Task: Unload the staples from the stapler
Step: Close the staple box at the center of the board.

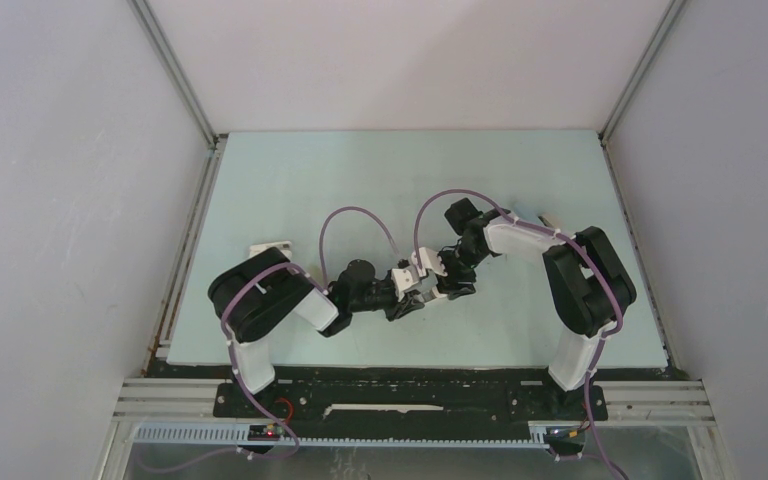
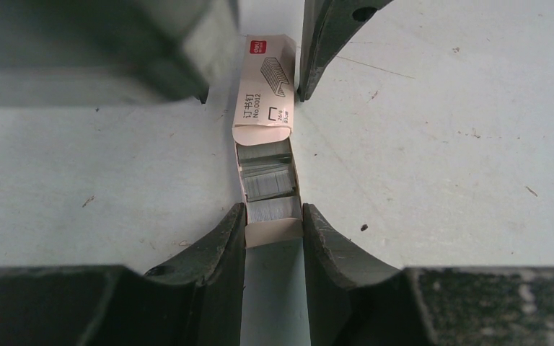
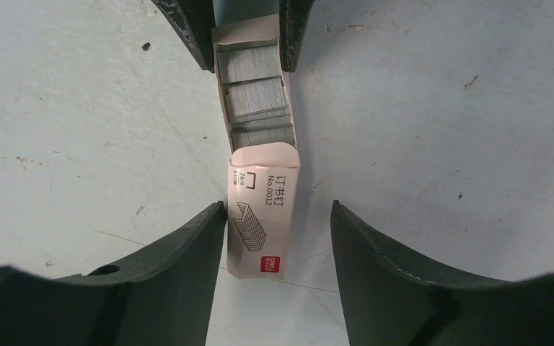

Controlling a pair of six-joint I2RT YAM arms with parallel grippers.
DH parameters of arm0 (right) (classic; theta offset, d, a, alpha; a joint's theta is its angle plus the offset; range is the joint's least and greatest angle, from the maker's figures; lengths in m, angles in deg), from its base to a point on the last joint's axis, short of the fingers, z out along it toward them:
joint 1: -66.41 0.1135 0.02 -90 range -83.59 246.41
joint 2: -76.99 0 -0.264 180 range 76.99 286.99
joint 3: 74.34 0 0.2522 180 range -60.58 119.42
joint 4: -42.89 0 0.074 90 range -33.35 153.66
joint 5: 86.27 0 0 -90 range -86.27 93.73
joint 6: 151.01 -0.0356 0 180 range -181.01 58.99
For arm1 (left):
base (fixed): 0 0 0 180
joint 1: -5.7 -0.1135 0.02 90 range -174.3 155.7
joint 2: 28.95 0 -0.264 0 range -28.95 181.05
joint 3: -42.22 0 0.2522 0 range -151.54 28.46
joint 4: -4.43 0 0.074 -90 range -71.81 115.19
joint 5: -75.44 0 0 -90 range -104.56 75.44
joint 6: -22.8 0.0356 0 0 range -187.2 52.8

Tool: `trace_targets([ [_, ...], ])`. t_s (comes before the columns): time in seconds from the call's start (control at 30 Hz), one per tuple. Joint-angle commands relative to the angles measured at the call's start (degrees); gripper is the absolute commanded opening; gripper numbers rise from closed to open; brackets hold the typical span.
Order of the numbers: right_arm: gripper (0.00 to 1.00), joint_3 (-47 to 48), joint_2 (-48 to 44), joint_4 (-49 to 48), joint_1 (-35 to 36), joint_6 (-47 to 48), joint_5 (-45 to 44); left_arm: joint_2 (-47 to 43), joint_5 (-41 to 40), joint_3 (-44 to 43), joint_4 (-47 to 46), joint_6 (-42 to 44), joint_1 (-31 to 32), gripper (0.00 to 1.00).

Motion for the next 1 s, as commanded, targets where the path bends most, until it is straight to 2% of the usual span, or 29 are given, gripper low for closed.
trace_targets([
  [0.0, 0.66, 0.02, -0.58, 1.21, 0.24, 1.31, 1.22, 0.88, 0.50, -2.57, 0.88, -0.33, 0.95, 0.34],
  [0.63, 0.66, 0.04, -1.74, 5.70, -2.49, 7.47, 3.20, 0.75, 0.28, -2.57, 0.88, -0.24, 0.71, 0.34],
  [0.97, 0.62, -0.40, -1.95, 2.48, -2.77, 3.89, 1.29, 0.48, -0.29, -2.44, 0.83, -0.16, 0.71, 0.33],
])
